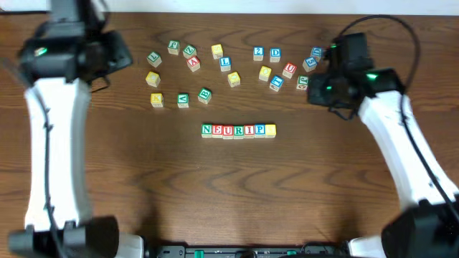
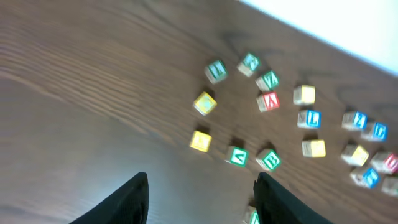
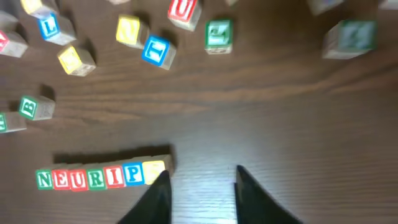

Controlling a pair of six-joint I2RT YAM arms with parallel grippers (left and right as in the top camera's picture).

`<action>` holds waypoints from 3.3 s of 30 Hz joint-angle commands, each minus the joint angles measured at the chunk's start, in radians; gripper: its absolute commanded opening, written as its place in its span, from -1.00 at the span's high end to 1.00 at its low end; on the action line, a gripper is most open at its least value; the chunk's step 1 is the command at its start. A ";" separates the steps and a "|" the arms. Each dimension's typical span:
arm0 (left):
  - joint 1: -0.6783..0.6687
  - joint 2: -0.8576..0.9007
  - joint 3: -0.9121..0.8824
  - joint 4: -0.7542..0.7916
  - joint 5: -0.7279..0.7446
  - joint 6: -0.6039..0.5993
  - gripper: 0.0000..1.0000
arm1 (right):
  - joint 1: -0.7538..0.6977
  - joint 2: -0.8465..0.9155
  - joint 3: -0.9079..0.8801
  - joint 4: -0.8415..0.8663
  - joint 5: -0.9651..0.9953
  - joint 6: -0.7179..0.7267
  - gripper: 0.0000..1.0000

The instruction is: Spell out NEURIPS

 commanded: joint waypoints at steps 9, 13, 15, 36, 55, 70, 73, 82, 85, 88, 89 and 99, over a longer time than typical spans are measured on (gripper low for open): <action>0.084 -0.053 0.019 -0.069 -0.009 0.012 -0.96 | -0.093 -0.196 0.019 -0.014 0.050 -0.060 -0.61; 0.084 -0.053 0.018 -0.067 0.006 -0.048 -0.95 | -0.111 -0.230 0.019 -0.013 0.066 -0.060 -0.99; 0.084 -0.053 0.018 -0.067 0.006 -0.048 -0.95 | -0.112 -0.240 0.019 -0.013 0.066 -0.060 -0.98; 0.084 -0.053 0.018 -0.067 0.006 -0.048 -0.96 | -0.112 -0.237 0.019 -0.043 0.066 -0.060 -0.98; 0.084 -0.053 0.018 -0.067 0.006 -0.048 -0.96 | -0.135 -0.683 -0.647 0.692 0.136 -0.172 -0.99; 0.084 -0.053 0.018 -0.067 0.006 -0.048 -0.96 | -0.175 -1.411 -1.353 0.924 0.117 -0.164 -0.99; 0.084 -0.053 0.018 -0.067 0.006 -0.048 -0.95 | -0.175 -1.459 -1.405 0.933 0.099 -0.161 -0.99; 0.084 -0.053 0.018 -0.067 0.006 -0.048 -0.96 | -0.175 -1.540 -1.421 0.830 0.098 -0.161 -0.99; 0.084 -0.053 0.018 -0.067 0.006 -0.048 -0.96 | -0.175 -1.591 -1.421 0.836 0.083 -0.161 -0.99; 0.084 -0.053 0.018 -0.067 0.006 -0.048 -0.95 | -0.175 -1.594 -1.421 0.837 0.084 -0.161 -0.99; 0.084 -0.053 0.018 -0.067 0.006 -0.048 -0.95 | -0.175 -1.594 -1.421 0.837 0.084 -0.161 -0.99; 0.084 -0.053 0.018 -0.067 0.006 -0.048 -0.96 | -0.175 -1.593 -1.421 0.837 0.084 -0.161 -0.99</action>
